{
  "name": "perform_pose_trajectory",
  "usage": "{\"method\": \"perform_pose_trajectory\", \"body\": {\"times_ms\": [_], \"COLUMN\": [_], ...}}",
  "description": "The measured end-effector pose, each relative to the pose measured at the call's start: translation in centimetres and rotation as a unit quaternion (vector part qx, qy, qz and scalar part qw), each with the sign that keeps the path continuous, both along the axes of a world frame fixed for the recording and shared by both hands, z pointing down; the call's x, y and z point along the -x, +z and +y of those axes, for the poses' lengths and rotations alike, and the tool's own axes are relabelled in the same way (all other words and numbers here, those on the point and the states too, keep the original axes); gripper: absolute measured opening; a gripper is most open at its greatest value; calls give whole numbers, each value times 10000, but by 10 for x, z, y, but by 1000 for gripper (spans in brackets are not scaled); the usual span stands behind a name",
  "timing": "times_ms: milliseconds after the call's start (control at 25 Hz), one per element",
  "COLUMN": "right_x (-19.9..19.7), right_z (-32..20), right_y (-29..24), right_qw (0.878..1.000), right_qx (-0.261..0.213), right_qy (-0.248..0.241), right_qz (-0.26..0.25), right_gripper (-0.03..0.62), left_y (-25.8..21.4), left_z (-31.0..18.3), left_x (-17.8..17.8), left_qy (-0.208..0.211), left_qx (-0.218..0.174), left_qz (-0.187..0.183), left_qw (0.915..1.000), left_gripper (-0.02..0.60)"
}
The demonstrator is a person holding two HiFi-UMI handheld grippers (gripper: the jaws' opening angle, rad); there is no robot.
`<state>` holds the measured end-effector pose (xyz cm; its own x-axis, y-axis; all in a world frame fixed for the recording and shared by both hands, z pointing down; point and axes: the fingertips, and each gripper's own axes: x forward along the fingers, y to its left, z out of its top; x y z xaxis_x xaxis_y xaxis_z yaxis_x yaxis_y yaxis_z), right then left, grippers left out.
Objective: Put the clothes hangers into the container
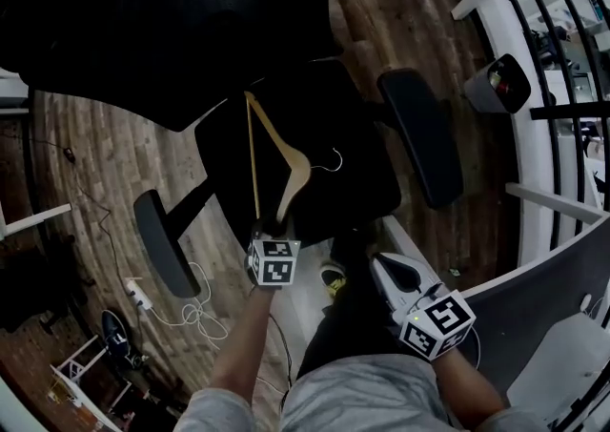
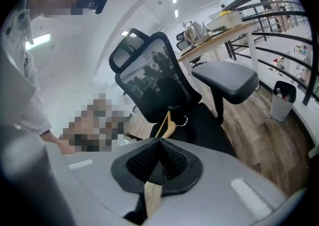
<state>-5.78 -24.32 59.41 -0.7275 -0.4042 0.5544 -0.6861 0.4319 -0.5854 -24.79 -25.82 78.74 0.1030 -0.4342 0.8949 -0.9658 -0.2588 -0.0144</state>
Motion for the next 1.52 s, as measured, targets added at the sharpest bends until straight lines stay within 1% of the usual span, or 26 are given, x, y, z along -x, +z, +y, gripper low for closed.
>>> {"method": "perform_pose_trajectory", "body": {"times_ms": [120, 240, 320, 440, 560, 720, 880, 1000, 1120, 1240, 1360, 1440, 1520], "right_x": [-5, -11, -17, -27, -38, -62, -100, -120, -144, -177, -211, -233, -254], "right_z": [-5, -9, -10, -7, 1, 29, 69, 110, 157, 196, 228, 249, 270], "right_y": [-9, -18, -25, -42, -62, -97, -138, -164, -183, -205, -223, -232, -241], "right_qw": [9999, 9996, 9993, 9982, 9953, 9884, 9776, 9703, 9629, 9508, 9385, 9283, 9174], "right_qx": [-73, -219, -336, -543, -856, -1316, -1753, -2017, -2215, -2406, -2508, -2549, -2599], "right_qy": [78, 117, 147, 268, 450, 751, 1164, 1332, 1521, 1911, 2320, 2645, 2941], "right_qz": [-70, -95, -81, -49, -48, -56, 7, 43, 232, 394, 487, 573, 658], "right_gripper": [-2, -2, -2, -2, -2, -2, -2, -2, -2, -2, -2, -2, -2], "left_y": [-36, -68, -87, -117, -147, -192, -235, -260, -284, -307, -329, -342, -359], "left_z": [1, 1, 4, 13, 25, 56, 92, 127, 165, 187, 205, 214, 224], "left_x": [5, 4, 2, -3, -10, -26, -50, -63, -81, -105, -129, -147, -166], "left_qy": [-132, -235, -259, -200, -85, 140, 394, 530, 687, 990, 1335, 1598, 1840], "left_qx": [-258, -515, -692, -950, -1228, -1643, -2007, -2192, -2332, -2446, -2577, -2679, -2771], "left_qz": [133, 401, 474, 544, 636, 726, 839, 862, 1013, 1261, 1337, 1416, 1573], "left_qw": [9995, 9976, 9961, 9938, 9903, 9836, 9753, 9704, 9647, 9563, 9476, 9395, 9299], "left_gripper": [81, 81, 81, 78, 75, 72, 66, 63, 60, 52, 46, 44, 44]}}
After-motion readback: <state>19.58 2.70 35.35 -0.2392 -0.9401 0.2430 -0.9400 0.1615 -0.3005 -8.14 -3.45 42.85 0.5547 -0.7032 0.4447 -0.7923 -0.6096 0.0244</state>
